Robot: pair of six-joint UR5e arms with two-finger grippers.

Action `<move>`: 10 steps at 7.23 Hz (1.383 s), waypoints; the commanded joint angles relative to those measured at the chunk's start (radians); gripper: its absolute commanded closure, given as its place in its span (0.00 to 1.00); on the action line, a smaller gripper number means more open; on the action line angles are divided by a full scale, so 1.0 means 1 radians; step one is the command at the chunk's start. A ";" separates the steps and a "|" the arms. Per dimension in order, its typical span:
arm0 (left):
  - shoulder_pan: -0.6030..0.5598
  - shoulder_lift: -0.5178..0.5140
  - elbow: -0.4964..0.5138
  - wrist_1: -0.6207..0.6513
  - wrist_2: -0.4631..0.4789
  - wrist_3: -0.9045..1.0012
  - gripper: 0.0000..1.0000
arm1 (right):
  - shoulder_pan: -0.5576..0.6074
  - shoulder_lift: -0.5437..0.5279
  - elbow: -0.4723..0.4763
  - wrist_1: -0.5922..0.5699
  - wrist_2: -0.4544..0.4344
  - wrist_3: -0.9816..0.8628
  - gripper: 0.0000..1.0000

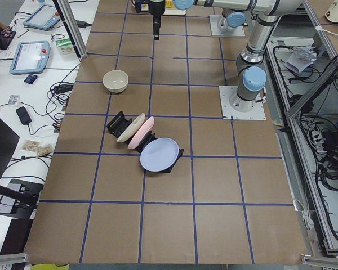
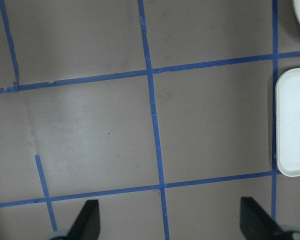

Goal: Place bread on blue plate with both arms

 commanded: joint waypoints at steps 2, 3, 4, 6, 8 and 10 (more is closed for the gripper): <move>0.264 0.049 0.000 -0.044 0.125 0.237 0.00 | -0.087 0.002 0.007 0.008 -0.014 -0.016 0.00; 0.434 0.037 -0.003 -0.044 0.168 0.383 0.00 | -0.165 0.004 0.009 0.011 -0.014 -0.088 0.00; 0.627 0.012 -0.006 -0.035 0.163 0.562 0.00 | -0.243 0.007 0.030 0.006 -0.014 -0.161 0.00; 0.776 -0.038 -0.096 0.117 0.167 0.605 0.00 | -0.397 0.010 0.108 -0.080 -0.009 -0.292 0.00; 0.894 -0.124 -0.207 0.357 0.170 0.602 0.00 | -0.468 0.028 0.221 -0.260 -0.012 -0.497 0.00; 0.916 -0.239 -0.203 0.481 0.173 0.569 0.00 | -0.584 0.048 0.311 -0.390 -0.008 -0.623 0.00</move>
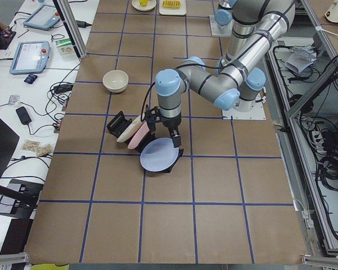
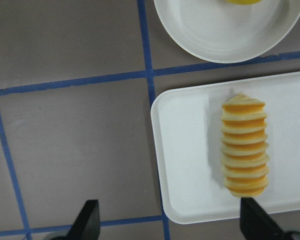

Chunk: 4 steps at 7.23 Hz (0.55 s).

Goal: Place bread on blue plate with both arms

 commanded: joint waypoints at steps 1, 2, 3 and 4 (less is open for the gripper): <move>0.027 -0.114 -0.009 0.096 -0.010 -0.038 0.00 | -0.111 0.049 0.072 -0.135 -0.001 -0.148 0.00; 0.027 -0.143 -0.015 0.096 -0.008 -0.059 0.00 | -0.142 0.109 0.075 -0.161 -0.001 -0.155 0.00; 0.028 -0.159 -0.007 0.096 -0.001 -0.056 0.00 | -0.170 0.149 0.076 -0.201 -0.001 -0.159 0.00; 0.028 -0.180 -0.004 0.100 -0.002 -0.058 0.00 | -0.190 0.192 0.076 -0.206 0.002 -0.173 0.00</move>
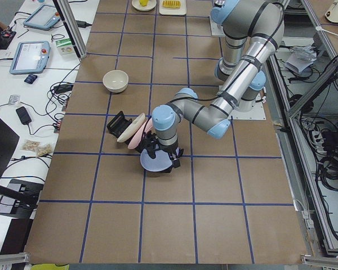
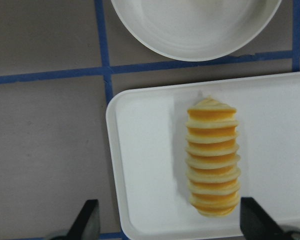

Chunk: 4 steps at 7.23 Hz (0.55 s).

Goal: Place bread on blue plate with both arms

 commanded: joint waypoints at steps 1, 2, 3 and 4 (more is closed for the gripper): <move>0.001 -0.037 0.008 0.010 0.007 0.000 0.06 | -0.033 0.090 0.002 -0.039 -0.001 -0.016 0.00; 0.001 -0.042 0.014 0.010 0.026 0.001 0.18 | -0.033 0.102 0.004 -0.062 -0.002 -0.010 0.00; 0.001 -0.050 0.016 0.010 0.030 0.004 0.25 | -0.033 0.123 0.011 -0.067 -0.002 -0.007 0.00; 0.001 -0.056 0.022 0.010 0.035 0.009 0.43 | -0.033 0.146 0.019 -0.093 -0.002 -0.007 0.00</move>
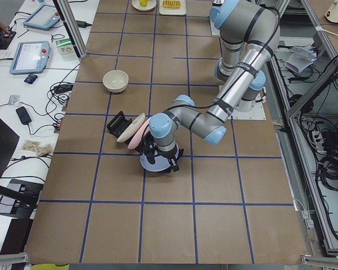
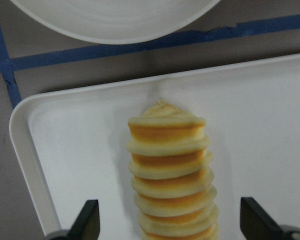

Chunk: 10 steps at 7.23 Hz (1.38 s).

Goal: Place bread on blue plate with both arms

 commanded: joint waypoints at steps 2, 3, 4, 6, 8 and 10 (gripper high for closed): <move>0.000 -0.010 0.031 -0.001 0.013 0.015 0.80 | -0.001 0.050 0.013 -0.061 -0.003 0.006 0.00; 0.000 -0.013 0.037 0.000 0.019 0.019 1.00 | -0.001 0.051 0.016 -0.060 -0.003 0.008 0.00; 0.000 -0.017 0.035 -0.001 0.018 0.020 1.00 | 0.001 0.065 0.024 -0.060 -0.003 0.011 0.00; 0.000 -0.031 0.038 0.000 0.018 0.022 1.00 | 0.001 0.067 0.039 -0.048 -0.020 0.038 0.44; 0.000 -0.024 0.095 -0.015 0.018 0.035 1.00 | 0.008 0.048 0.029 -0.040 -0.074 0.038 1.00; -0.006 -0.005 0.117 -0.073 0.045 0.057 1.00 | 0.015 0.013 0.025 -0.038 -0.074 0.040 1.00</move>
